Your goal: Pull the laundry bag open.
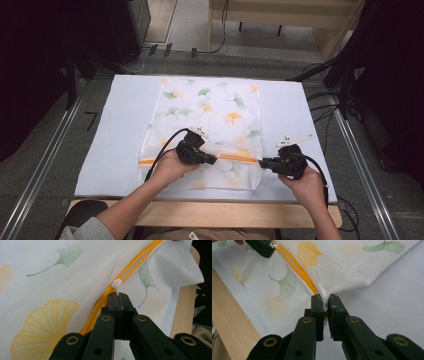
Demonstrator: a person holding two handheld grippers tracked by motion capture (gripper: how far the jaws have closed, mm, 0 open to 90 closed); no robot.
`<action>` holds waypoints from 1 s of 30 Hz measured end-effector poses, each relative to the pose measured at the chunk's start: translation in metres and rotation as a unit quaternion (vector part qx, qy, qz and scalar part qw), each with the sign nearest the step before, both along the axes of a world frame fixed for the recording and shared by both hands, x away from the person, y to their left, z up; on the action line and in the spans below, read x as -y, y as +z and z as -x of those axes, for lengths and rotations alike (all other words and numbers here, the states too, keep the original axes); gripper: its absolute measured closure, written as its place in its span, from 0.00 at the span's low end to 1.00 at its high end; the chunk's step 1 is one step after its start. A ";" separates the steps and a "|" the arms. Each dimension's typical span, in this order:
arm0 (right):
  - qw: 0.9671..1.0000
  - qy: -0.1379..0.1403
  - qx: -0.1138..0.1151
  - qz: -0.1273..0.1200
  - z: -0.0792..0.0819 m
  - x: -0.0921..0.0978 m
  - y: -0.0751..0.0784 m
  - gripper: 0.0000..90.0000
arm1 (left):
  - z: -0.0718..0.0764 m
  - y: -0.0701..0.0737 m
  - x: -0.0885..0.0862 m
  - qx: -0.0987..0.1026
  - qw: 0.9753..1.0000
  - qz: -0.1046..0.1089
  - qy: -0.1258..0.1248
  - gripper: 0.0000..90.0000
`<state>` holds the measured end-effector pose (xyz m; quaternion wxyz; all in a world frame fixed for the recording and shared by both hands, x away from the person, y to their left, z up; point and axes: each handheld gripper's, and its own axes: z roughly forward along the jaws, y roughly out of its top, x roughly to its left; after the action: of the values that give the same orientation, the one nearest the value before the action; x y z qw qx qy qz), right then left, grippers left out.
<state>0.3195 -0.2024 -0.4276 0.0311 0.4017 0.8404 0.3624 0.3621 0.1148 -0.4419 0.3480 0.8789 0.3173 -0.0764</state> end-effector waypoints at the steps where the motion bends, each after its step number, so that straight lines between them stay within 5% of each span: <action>1: 1.000 0.001 0.002 0.000 0.000 0.000 0.000 0.95 | 0.000 0.000 0.001 -0.001 1.000 -0.001 0.000 1.00; 18: 1.000 0.004 0.003 -0.003 0.000 0.000 0.000 0.95 | -0.001 0.003 -0.002 0.001 1.000 -0.001 0.001 1.00; 20: 1.000 0.004 0.002 -0.003 0.000 0.000 0.001 0.95 | -0.003 0.002 -0.002 -0.011 1.000 0.001 0.006 1.00; 30: 1.000 0.006 0.004 0.000 0.002 0.001 0.001 0.95 | -0.004 0.002 -0.019 -0.014 1.000 -0.009 0.017 1.00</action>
<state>0.3177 -0.2031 -0.4265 0.0325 0.3953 0.8425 0.3646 0.3663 0.1338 -0.4397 0.3371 0.8752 0.3376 -0.0801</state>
